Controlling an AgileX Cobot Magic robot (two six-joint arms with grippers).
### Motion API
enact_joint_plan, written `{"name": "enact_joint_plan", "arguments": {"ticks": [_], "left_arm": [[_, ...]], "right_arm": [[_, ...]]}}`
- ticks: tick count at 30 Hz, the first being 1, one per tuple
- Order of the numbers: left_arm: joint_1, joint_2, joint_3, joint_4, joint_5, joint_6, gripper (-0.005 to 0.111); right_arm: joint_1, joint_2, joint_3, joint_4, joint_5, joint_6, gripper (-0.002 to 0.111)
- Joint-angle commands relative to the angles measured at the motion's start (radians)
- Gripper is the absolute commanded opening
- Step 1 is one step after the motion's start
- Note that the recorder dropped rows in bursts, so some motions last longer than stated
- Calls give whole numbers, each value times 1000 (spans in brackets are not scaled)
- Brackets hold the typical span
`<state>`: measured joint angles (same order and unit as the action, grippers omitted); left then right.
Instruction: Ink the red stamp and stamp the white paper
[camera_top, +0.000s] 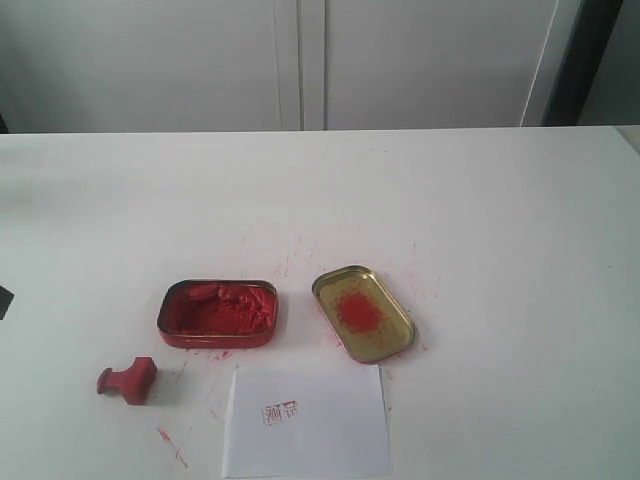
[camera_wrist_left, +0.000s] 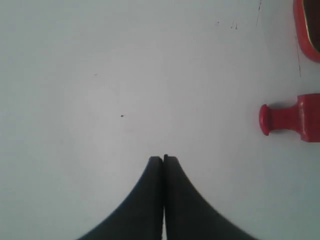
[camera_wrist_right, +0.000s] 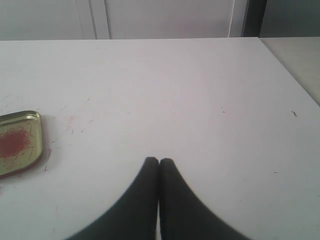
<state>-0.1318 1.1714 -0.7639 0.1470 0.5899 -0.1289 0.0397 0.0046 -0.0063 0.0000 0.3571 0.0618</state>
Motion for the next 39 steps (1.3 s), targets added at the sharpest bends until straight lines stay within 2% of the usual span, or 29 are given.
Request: {"name": "enact_joint_plan", "arguments": {"ticks": [1, 5, 13, 22, 26, 35, 39], "left_arm": [[56, -6, -4, -99, 5, 70, 0], [82, -6, -4, -161, 5, 129, 0], [86, 0, -4, -164, 15, 129, 0], [86, -119, 27, -147, 61, 129, 0], [86, -202, 94, -147, 53, 129, 0], [86, -527, 217, -157, 59, 129, 0], [86, -591, 228, -138, 93, 129, 0]], "right_arm": [[0, -5, 6, 0, -14, 2, 0], [0, -5, 6, 0, -14, 2, 0], [0, -5, 6, 0, -14, 2, 0], [0, -5, 6, 0, -14, 2, 0], [0, -5, 6, 0, -14, 2, 0], [0, -5, 6, 0, -14, 2, 0], [0, -5, 6, 0, -14, 2, 0]]}}
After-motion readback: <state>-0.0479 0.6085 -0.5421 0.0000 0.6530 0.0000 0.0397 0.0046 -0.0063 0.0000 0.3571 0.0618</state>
